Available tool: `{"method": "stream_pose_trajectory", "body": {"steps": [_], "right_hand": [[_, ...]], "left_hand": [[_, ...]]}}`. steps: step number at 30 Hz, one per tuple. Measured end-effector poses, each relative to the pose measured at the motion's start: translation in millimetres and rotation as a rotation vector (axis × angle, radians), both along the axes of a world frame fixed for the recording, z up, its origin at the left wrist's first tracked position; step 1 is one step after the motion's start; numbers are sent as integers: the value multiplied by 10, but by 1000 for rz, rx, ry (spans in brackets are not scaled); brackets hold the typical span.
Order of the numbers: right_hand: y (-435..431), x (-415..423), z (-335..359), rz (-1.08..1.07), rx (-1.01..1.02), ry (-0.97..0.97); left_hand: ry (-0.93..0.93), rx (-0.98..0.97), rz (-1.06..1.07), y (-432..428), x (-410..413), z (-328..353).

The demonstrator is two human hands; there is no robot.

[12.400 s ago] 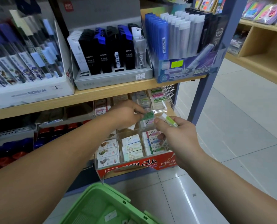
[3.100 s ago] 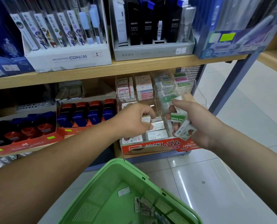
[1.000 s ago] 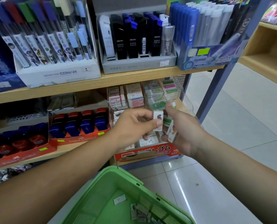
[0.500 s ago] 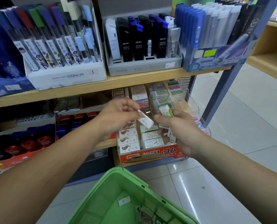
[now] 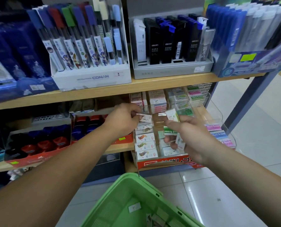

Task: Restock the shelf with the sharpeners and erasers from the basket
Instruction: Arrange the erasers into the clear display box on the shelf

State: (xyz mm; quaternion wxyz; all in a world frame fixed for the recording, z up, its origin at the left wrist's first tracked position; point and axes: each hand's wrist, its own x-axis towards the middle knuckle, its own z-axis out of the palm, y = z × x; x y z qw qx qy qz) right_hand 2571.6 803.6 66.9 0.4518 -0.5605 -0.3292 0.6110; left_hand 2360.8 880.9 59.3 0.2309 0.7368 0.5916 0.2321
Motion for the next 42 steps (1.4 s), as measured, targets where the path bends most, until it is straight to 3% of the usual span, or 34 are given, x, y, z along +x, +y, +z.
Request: {"method": "stream_pose_trajectory", "body": {"steps": [7,11,16,22,27,32,34,37,39,42], "right_hand": [[-28,3,-33,17,48,-43],[-10,2,-62,15,52,-45],[6,-14,-76,-2,51,-36],[8,-19,-81,0,47,-51],[8,1,-76,-15,48,-31],[28,-11,-71,-19,22,12],[32,-17,-74,-4,3,30],[33,-9,-68,17,-18,59],[33,0,-51,23,-14,72],[35,-10,-28,11,-10,72]], "left_hand": [[92,-95,-141,-19,-57,117],[-19,42,-24,-1,-96,87],[138,305,-56,27,-75,-7],[264,174,-38,106,1,-20],[249,200,-51,126,27,-48],[617,243,-71,153,94,-5],[659,173,-101,142,109,7],[582,276,-143,109,82,-9],[324,287,-131,49,99,43],[-193,-137,-149,-136,229,241]]}}
